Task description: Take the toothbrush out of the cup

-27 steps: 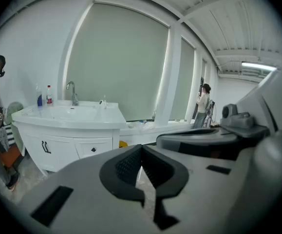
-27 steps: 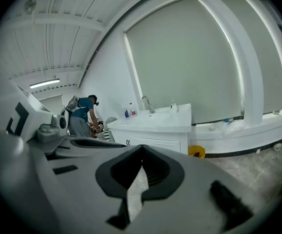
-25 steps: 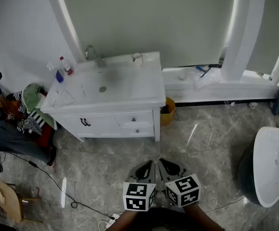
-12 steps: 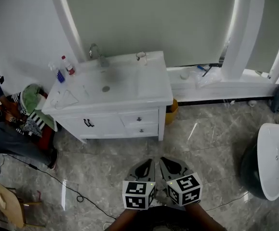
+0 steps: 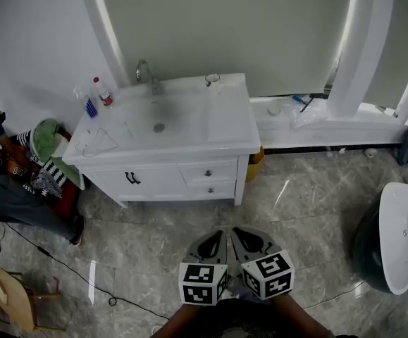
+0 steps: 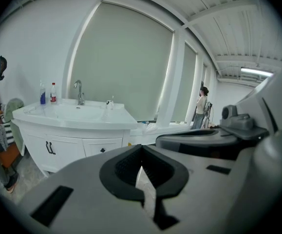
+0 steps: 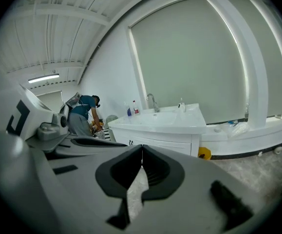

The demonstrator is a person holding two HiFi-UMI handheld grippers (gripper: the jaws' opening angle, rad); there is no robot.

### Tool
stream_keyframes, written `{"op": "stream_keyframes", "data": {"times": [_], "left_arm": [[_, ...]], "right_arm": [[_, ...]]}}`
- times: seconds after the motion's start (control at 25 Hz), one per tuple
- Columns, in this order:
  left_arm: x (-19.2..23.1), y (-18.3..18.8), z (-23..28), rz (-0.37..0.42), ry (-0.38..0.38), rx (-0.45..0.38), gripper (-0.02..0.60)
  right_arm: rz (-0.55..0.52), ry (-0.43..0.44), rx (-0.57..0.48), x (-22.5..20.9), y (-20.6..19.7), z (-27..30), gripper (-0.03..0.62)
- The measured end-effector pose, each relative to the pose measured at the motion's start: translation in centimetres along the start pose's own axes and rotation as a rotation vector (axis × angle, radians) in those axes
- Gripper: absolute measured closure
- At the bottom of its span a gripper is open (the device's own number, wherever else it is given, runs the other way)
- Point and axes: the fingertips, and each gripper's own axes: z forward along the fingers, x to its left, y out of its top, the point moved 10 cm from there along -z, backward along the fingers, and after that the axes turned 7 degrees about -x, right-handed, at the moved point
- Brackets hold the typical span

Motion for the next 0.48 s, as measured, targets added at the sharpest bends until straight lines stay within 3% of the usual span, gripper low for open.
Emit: {"op": "stream_keyframes", "data": {"times": [0.48], "left_arm": [[2.2,1.2,3.8,-0.001,0.032,0.034,0.572]], "right_arm": [[0.015,0.025,0.003,-2.8,1.2,4.0,0.583]]}}
